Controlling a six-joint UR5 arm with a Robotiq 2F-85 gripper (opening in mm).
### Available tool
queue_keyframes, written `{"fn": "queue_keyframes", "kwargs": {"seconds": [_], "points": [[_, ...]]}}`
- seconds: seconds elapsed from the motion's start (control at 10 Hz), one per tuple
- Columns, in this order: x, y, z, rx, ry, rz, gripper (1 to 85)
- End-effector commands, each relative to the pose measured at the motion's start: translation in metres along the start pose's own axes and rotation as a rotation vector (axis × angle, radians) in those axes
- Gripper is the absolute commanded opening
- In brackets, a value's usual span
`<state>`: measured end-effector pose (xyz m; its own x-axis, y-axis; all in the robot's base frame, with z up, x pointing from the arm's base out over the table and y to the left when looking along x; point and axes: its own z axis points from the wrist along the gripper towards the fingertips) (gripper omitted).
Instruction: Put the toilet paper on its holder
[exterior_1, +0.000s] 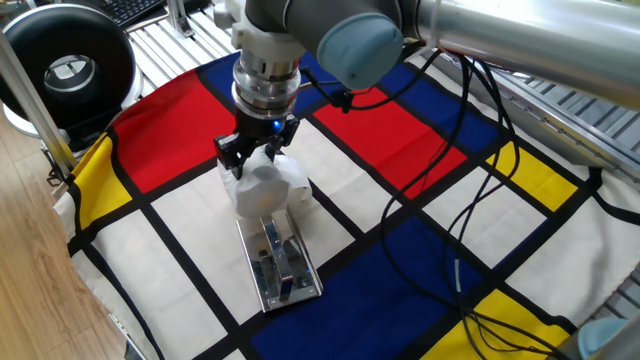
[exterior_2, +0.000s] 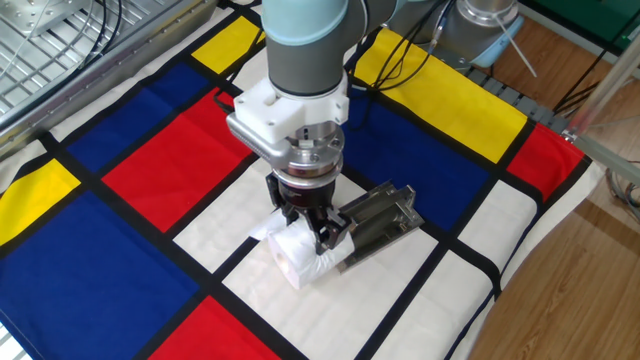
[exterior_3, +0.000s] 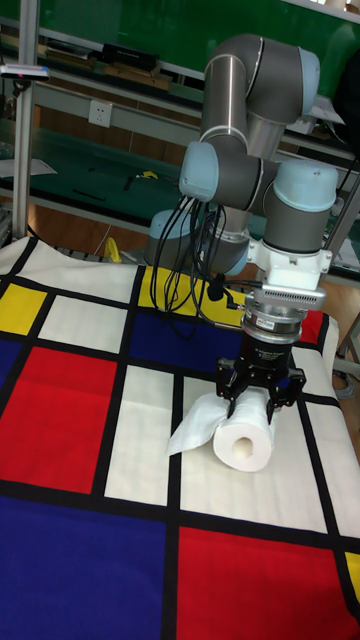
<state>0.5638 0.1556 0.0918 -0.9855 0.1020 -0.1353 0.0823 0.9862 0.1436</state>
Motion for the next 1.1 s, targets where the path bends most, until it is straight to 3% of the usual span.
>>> {"fn": "queue_keyframes", "kwargs": {"seconds": [0.0, 0.4, 1.0], "points": [[0.001, 0.005, -0.002, -0.022, 0.003, -0.013, 1.3], [0.002, 0.007, -0.002, -0.029, 0.007, 0.005, 1.3], [0.025, 0.025, 0.000, -0.033, 0.009, 0.059, 1.3]]}}
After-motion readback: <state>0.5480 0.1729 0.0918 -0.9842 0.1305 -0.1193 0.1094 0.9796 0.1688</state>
